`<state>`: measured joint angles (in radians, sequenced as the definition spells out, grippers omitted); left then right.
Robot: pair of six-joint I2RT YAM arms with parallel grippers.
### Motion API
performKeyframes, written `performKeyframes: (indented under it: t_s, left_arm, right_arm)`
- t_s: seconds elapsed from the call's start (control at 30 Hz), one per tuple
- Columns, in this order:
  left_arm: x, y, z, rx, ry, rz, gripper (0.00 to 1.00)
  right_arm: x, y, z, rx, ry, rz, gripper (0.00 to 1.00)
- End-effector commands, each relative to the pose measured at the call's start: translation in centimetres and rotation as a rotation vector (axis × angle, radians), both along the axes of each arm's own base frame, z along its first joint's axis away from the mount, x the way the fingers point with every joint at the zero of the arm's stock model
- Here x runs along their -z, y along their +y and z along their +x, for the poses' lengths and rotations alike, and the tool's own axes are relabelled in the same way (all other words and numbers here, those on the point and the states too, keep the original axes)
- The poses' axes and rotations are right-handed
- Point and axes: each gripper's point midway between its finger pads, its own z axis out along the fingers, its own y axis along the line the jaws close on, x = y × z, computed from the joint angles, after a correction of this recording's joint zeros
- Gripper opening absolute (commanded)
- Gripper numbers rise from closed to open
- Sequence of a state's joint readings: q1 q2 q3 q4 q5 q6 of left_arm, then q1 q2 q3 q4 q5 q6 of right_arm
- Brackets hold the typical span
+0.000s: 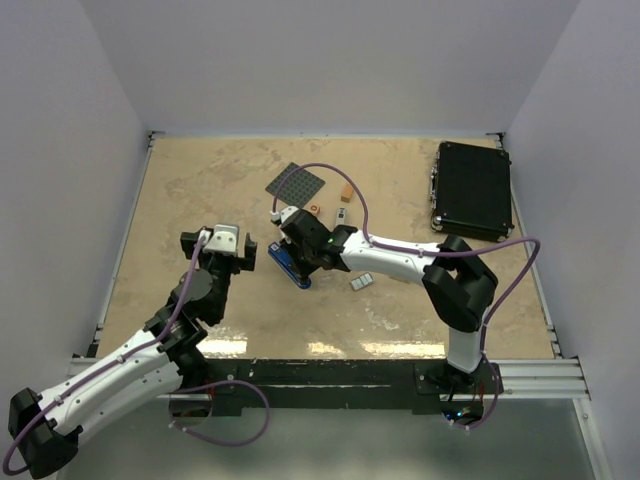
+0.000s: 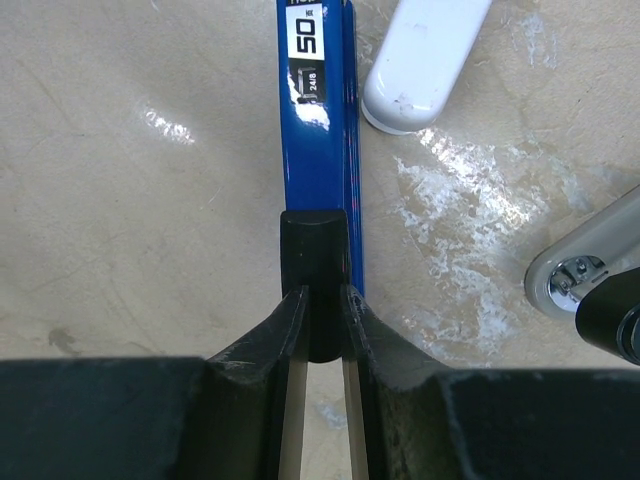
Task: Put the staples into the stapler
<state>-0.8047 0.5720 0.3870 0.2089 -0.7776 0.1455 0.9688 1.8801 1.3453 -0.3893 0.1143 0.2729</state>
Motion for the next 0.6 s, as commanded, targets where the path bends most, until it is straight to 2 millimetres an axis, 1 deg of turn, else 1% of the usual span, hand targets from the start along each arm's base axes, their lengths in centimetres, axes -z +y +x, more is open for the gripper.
performKeyframes:
  t_s: [0.0,0.1,0.2,0.27,0.3,0.33,0.37,0.4,0.43,0.47,0.5,0.57]
  left_arm:
    - [-2.2,0.0,0.1,0.003,-0.039,-0.056,1.00]
    - [-2.3,0.1,0.0,0.003,-0.042,-0.061,1.00]
    - [-2.4,0.0,0.0,0.008,-0.046,-0.069,1.00]
    - [-2.5,0.2,0.0,0.003,-0.048,-0.072,1.00]
    - [-2.6,0.2,-0.1,0.002,-0.050,-0.076,1.00]
    - [-2.5,0.3,-0.1,-0.001,-0.050,-0.076,1.00]
    - [-2.6,0.4,-0.1,-0.001,-0.053,-0.081,1.00]
    - [-2.7,0.5,-0.1,-0.004,-0.055,-0.085,1.00]
    - [-2.7,0.5,-0.2,-0.007,-0.056,-0.087,1.00]
    - [-2.7,0.6,-0.2,-0.009,-0.058,-0.090,1.00]
    - [-2.8,0.7,-0.2,-0.013,-0.060,-0.093,1.00]
    - [-2.8,0.8,-0.2,-0.018,-0.062,-0.096,1.00]
  right_arm:
    - [6.4,-3.3,-2.9,0.006,0.120,-0.169,0.21]
    - [7.3,-4.1,-3.2,0.016,0.132,-0.208,0.20]
    - [6.9,-4.1,-3.1,0.017,0.131,-0.217,0.20]
    - [4.9,-2.7,-2.2,0.016,0.107,-0.170,0.21]
    - [3.4,-2.1,-2.0,0.017,0.094,-0.143,0.22]
    - [1.2,-0.8,-1.1,0.016,0.063,-0.096,0.24]
    - [-0.1,-0.3,-0.7,0.018,0.049,-0.075,0.30]
    - [-2.7,0.6,-0.1,0.016,0.021,-0.032,0.34]
    - [-3.8,1.1,0.1,0.014,0.009,-0.014,0.36]
    - [-4.8,1.3,0.4,0.020,-0.004,0.002,0.43]
    - [-6.7,1.8,0.7,0.019,-0.024,0.029,0.47]
    - [-7.7,1.7,0.7,0.020,-0.026,0.035,0.56]
